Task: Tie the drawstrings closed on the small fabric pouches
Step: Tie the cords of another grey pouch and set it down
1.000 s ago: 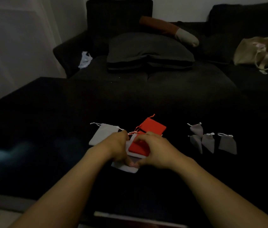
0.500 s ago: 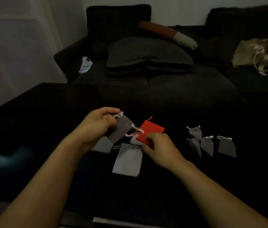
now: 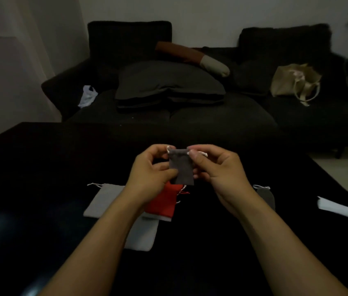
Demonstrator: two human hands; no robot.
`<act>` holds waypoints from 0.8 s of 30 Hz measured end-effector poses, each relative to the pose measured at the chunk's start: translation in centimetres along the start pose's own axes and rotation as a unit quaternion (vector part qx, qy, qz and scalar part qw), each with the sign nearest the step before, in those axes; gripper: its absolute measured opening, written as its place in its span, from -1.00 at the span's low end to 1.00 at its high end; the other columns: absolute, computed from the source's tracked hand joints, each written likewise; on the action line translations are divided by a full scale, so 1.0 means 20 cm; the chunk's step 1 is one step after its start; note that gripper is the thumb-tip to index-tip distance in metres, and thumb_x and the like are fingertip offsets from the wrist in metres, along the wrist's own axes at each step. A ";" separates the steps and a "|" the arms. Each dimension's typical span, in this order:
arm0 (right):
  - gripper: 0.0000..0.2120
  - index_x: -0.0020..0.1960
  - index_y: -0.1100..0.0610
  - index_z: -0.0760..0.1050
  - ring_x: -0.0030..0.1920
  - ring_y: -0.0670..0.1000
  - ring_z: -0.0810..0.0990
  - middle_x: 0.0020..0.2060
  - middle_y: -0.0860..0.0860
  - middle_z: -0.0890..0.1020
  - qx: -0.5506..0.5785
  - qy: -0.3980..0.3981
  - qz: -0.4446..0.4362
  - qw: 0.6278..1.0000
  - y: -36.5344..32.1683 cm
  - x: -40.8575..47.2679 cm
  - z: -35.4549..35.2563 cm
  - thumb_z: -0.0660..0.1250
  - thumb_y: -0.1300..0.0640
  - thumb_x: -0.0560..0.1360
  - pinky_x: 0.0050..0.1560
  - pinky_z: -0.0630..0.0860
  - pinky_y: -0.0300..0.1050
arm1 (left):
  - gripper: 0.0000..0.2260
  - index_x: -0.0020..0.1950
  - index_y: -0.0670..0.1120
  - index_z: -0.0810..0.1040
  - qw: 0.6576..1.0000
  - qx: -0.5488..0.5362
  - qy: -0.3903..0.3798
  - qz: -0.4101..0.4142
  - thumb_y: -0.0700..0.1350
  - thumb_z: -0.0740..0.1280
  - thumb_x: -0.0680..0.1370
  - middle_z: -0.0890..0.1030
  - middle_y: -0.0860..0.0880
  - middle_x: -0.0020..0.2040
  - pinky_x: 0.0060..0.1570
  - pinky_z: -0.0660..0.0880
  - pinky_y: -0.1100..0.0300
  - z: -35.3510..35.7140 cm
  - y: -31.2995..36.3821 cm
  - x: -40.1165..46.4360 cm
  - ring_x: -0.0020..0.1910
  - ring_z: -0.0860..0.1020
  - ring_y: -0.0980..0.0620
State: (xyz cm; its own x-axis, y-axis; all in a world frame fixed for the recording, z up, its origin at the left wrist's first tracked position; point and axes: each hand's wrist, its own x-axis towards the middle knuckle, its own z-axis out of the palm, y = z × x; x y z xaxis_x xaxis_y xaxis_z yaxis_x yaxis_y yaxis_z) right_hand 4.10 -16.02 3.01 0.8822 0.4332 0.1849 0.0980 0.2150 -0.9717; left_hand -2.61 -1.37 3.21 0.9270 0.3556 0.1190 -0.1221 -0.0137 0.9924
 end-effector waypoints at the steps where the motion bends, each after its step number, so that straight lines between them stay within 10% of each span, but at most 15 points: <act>1: -0.89 -0.01 0.16 0.67 -0.29 -0.04 0.62 -0.25 0.08 0.70 -0.004 0.022 -0.005 1.000 -0.01 0.01 -0.02 0.42 0.19 0.48 -0.27 0.59 -0.20 | -0.59 0.14 -0.12 0.54 1.000 -0.011 -0.010 0.006 -0.54 0.32 0.45 0.65 -0.14 0.08 -0.14 0.64 0.20 0.03 0.00 0.01 -0.02 0.70 0.02; 10: -0.82 -0.05 0.20 0.70 -0.08 0.10 0.70 -0.08 0.18 0.73 0.090 0.062 0.099 0.989 -0.07 0.01 -0.24 0.36 0.12 0.52 -0.01 0.65 0.00 | -0.79 0.13 -0.17 0.63 0.994 -0.097 -0.038 -0.018 -0.26 0.39 0.50 0.72 -0.15 0.00 -0.10 0.61 0.26 0.15 -0.02 0.10 -0.01 0.70 -0.02; 24: -0.83 -0.19 0.16 0.69 -0.38 -0.09 0.60 -0.38 0.03 0.66 -0.028 0.093 0.068 0.993 -0.08 0.06 -0.39 0.40 0.13 0.52 -0.37 0.53 -0.29 | -0.85 -0.08 -0.10 0.69 0.952 0.282 -0.033 0.112 -0.28 0.35 0.57 0.66 -0.07 -0.30 -0.29 0.50 0.40 0.08 0.00 0.12 -0.37 0.60 0.16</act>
State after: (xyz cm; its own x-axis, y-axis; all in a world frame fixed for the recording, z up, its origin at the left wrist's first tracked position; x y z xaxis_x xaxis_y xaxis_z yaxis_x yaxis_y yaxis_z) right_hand 8.50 -22.70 3.71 0.9580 0.2856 0.0252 -0.0080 0.1145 -0.9934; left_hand 0.18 -2.04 3.48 0.9227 0.2251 0.3131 -0.1268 -0.5896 0.7977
